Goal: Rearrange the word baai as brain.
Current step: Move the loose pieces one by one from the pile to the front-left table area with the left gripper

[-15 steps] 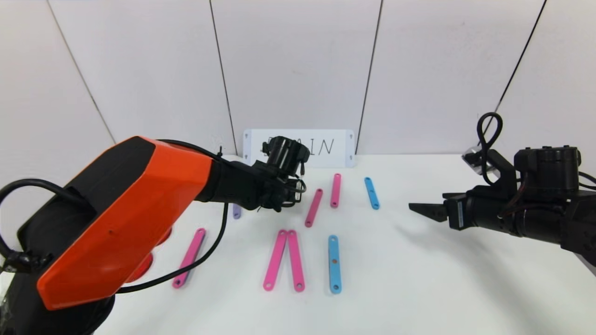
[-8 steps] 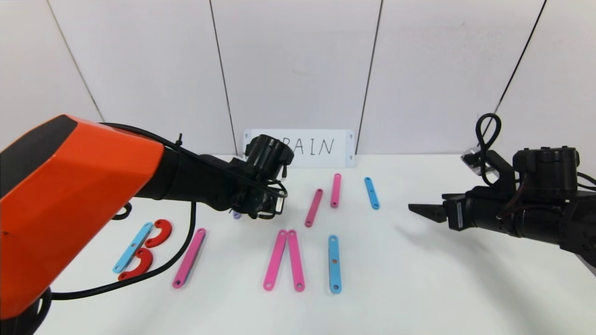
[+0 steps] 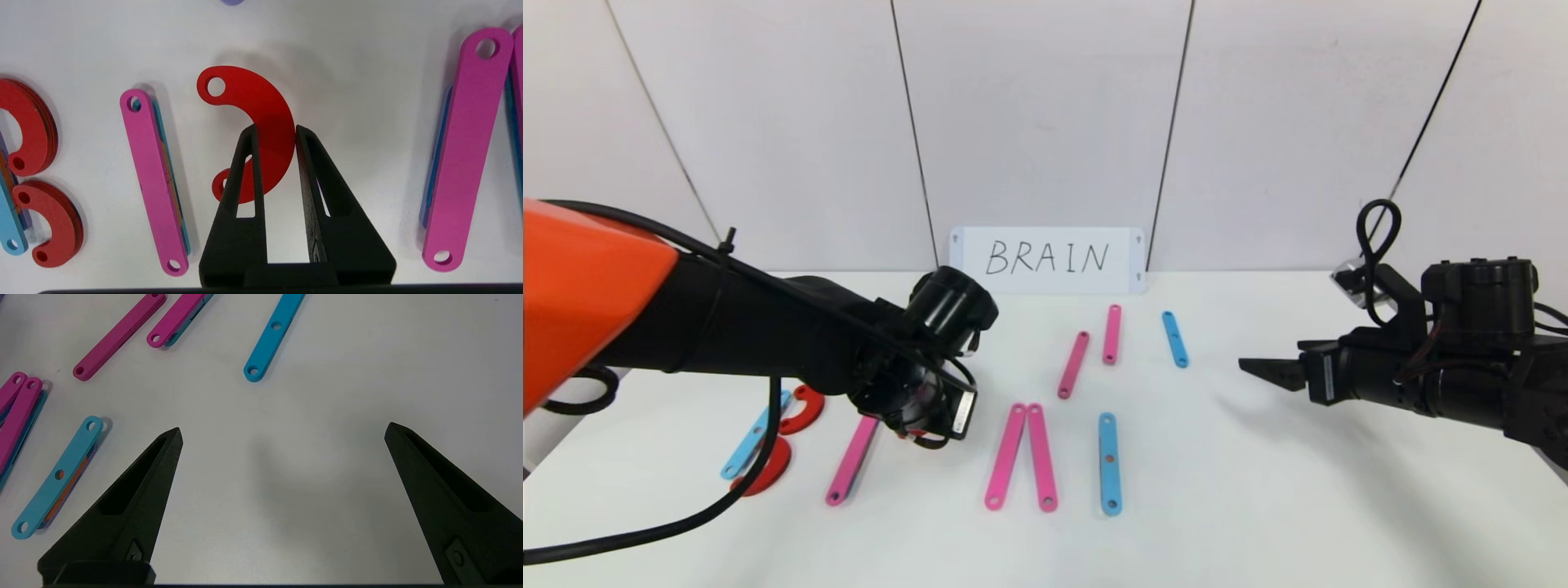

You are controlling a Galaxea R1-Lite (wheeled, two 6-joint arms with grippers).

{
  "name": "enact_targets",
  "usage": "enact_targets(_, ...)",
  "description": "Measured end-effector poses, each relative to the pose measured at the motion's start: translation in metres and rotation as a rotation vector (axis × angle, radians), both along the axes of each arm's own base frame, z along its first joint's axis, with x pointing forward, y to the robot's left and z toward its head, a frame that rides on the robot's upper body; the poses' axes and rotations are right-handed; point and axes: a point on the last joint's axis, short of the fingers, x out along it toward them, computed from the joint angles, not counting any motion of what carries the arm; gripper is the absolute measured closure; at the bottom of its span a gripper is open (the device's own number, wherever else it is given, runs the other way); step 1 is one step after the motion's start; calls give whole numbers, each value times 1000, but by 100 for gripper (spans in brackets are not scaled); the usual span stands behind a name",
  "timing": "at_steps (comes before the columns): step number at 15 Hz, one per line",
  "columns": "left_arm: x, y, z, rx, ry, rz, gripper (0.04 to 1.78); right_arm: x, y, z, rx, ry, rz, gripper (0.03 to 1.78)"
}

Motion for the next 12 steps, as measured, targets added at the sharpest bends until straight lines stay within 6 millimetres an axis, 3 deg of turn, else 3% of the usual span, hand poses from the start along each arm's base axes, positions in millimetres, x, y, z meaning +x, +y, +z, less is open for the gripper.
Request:
enact_targets(4, -2, 19, -1, -32, 41, 18, 152, 0, 0, -1, 0, 4, 0, 8)
enact_targets(12, 12, 30, -7, -43, 25, 19, 152, 1, 1, -3, 0, 10, 2, 8)
